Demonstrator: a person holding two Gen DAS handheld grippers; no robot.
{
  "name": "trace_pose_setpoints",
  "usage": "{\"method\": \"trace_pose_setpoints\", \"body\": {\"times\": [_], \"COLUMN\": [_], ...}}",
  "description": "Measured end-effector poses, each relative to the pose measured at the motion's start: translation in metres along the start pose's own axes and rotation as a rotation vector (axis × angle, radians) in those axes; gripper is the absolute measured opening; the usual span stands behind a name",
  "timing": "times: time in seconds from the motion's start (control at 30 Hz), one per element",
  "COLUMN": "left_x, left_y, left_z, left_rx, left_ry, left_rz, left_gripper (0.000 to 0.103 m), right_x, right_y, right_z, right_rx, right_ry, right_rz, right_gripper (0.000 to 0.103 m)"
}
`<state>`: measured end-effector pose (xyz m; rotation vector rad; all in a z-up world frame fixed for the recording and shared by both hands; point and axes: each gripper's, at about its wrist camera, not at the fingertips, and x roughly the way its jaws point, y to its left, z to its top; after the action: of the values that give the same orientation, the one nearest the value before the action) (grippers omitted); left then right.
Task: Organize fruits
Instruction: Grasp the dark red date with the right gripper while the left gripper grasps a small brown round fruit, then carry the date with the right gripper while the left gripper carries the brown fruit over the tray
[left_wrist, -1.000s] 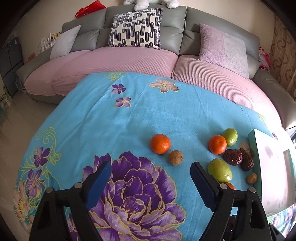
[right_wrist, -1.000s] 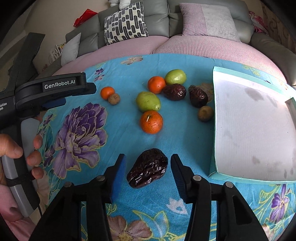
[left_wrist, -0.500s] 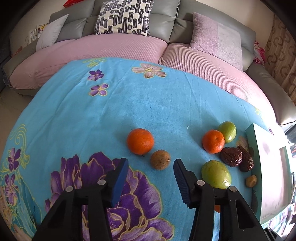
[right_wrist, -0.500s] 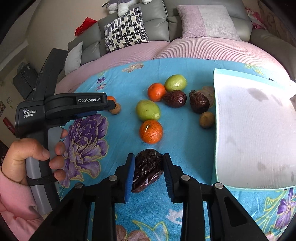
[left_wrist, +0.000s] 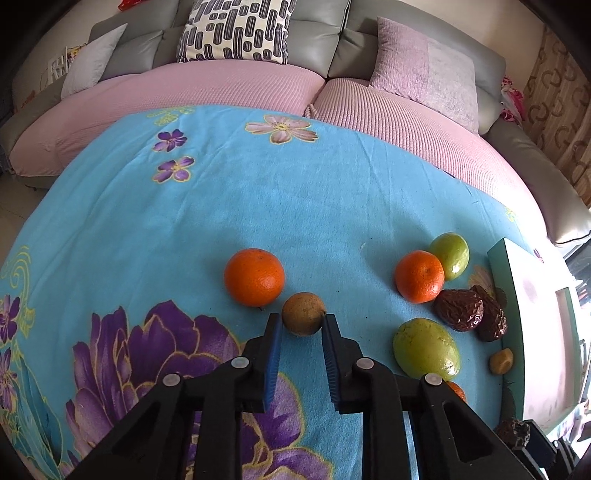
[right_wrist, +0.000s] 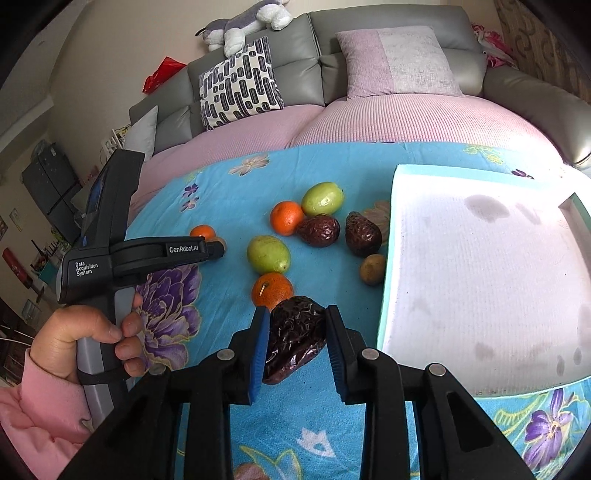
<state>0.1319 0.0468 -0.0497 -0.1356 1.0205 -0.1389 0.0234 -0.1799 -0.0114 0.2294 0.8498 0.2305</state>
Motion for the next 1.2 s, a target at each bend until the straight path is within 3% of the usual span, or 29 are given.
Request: {"method": "trace_pose_setpoints", "body": {"times": [0.13, 0.2, 0.4, 0.57, 0.73, 0.93, 1.07, 1.2], "left_x": [-0.015, -0.021, -0.021, -0.02, -0.02, -0.01, -0.013, -0.014], "left_y": [-0.007, -0.013, -0.029, -0.018, 0.001, 0.012, 0.003, -0.005], "left_z": [0.003, 0.004, 0.003, 0.004, 0.007, 0.005, -0.002, -0.005], "left_rx": [0.016, 0.025, 0.056, -0.004, -0.061, -0.098, -0.064, -0.027], "left_ry": [-0.037, -0.06, -0.067, -0.077, -0.08, -0.034, -0.018, -0.015], "left_rz": [-0.007, -0.009, -0.005, 0.021, -0.008, -0.023, -0.04, -0.031], "left_gripper": [0.021, 0.016, 0.016, 0.017, 0.017, 0.026, 0.041, 0.041], "right_x": [-0.017, -0.026, -0.048, -0.054, -0.044, -0.031, -0.021, -0.018], "right_y": [-0.01, -0.015, -0.039, -0.051, -0.063, -0.076, -0.086, -0.097], "right_z": [0.012, 0.021, 0.045, 0.058, 0.071, 0.079, 0.071, 0.063], "right_rx": [0.006, -0.002, 0.013, 0.007, 0.022, 0.036, 0.063, 0.097], "right_ry": [-0.06, -0.092, -0.154, -0.175, -0.162, -0.148, -0.12, -0.099], "right_rz": [-0.036, -0.075, -0.146, -0.159, -0.179, -0.2, -0.2, -0.213], "right_gripper": [0.032, 0.032, 0.032, 0.032, 0.032, 0.032, 0.032, 0.032]}}
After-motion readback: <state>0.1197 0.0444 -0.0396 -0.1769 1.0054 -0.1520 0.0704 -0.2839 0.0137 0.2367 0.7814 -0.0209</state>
